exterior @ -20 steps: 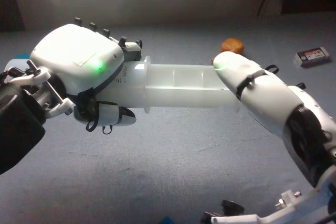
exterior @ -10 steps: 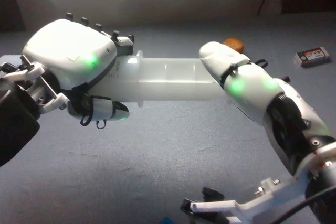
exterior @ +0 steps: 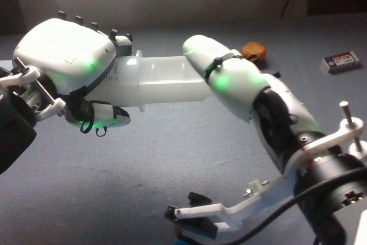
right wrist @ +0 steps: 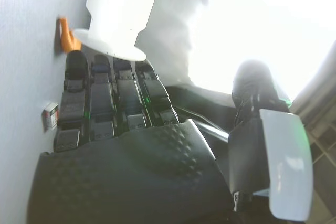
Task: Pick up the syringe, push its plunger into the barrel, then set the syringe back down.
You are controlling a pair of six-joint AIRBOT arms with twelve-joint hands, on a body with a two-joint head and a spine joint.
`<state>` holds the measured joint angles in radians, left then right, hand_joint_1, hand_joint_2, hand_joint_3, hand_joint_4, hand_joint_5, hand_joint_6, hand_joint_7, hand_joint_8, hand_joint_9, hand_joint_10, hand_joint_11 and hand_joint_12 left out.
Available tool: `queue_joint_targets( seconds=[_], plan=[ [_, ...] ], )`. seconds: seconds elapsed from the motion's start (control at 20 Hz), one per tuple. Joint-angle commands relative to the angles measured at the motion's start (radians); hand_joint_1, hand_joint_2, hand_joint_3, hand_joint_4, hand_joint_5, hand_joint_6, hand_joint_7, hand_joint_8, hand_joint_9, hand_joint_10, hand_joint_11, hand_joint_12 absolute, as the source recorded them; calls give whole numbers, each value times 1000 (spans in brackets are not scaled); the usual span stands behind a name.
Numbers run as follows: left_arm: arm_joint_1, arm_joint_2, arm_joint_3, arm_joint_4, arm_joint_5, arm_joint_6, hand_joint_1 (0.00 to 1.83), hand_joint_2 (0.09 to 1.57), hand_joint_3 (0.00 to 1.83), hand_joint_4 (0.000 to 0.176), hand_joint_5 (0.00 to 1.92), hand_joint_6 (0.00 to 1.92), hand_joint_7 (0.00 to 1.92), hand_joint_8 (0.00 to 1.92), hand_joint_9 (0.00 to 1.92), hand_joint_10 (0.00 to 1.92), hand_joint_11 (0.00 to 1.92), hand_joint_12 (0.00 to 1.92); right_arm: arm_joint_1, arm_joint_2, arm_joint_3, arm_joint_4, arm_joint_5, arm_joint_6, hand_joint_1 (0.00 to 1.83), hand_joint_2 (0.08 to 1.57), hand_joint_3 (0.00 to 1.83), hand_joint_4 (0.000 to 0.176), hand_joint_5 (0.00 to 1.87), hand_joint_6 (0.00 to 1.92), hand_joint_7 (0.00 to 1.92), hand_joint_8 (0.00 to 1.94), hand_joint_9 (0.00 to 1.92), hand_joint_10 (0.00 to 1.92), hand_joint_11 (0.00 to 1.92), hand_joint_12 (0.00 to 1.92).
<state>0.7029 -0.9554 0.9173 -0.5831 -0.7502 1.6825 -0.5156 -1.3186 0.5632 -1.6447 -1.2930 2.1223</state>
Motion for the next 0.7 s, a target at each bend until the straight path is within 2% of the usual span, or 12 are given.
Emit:
queue_joint_targets(
  seconds=[0.0, 0.1, 0.2, 0.35, 0.5, 0.55, 0.65],
  plan=[
    [-27, -9, -7, 90, -106, -18, 1384, 1087, 0, 0, 955, 812, 1066, 891, 980, 1126, 909, 1002, 15, -30, -10, -148, 138, -3, 0, 1084, 0, 0, 96, 7, 98, 4, 60, 5, 0, 334],
    [-29, -8, -5, 90, -102, -16, 1384, 1088, 0, 0, 941, 846, 1055, 886, 996, 1113, 897, 992, 6, -52, -5, -149, 151, -7, 0, 1084, 0, 0, 94, 4, 113, 5, 80, 8, 0, 402],
    [-33, -6, -5, 90, -100, -16, 1383, 1093, 0, 0, 923, 882, 1052, 901, 975, 1130, 873, 1004, 5, -67, 1, -149, 167, -8, 0, 1085, 0, 0, 85, 0, 89, 0, 48, 1, 0, 290],
    [-35, -5, -3, 91, -100, -16, 1382, 1094, 0, 0, 939, 864, 1044, 914, 970, 1137, 890, 1018, 11, -91, 22, -149, 204, -9, 0, 1084, 0, 0, 81, 1, 101, 4, 60, 5, 0, 347],
    [-35, -5, -2, 102, -99, -17, 1387, 1074, 0, 0, 1006, 790, 1077, 859, 999, 1079, 904, 983, 33, -119, 47, -149, 230, 5, 0, 1087, 0, 0, 67, 0, 65, 0, 27, 2, 0, 287],
    [-35, -4, -2, 105, -95, -17, 1387, 1073, 0, 0, 1010, 788, 1077, 858, 1000, 1078, 903, 983, 38, -123, 52, -149, 237, 12, 0, 1087, 0, 0, 69, 0, 89, 2, 62, 6, 0, 391],
    [-36, -4, -1, 105, -90, -16, 1387, 1074, 0, 0, 1012, 784, 1079, 851, 994, 1091, 847, 1039, 53, -135, 63, -149, 265, 39, 0, 1087, 0, 0, 73, 1, 77, 1, 26, 6, 0, 277]
  ],
)
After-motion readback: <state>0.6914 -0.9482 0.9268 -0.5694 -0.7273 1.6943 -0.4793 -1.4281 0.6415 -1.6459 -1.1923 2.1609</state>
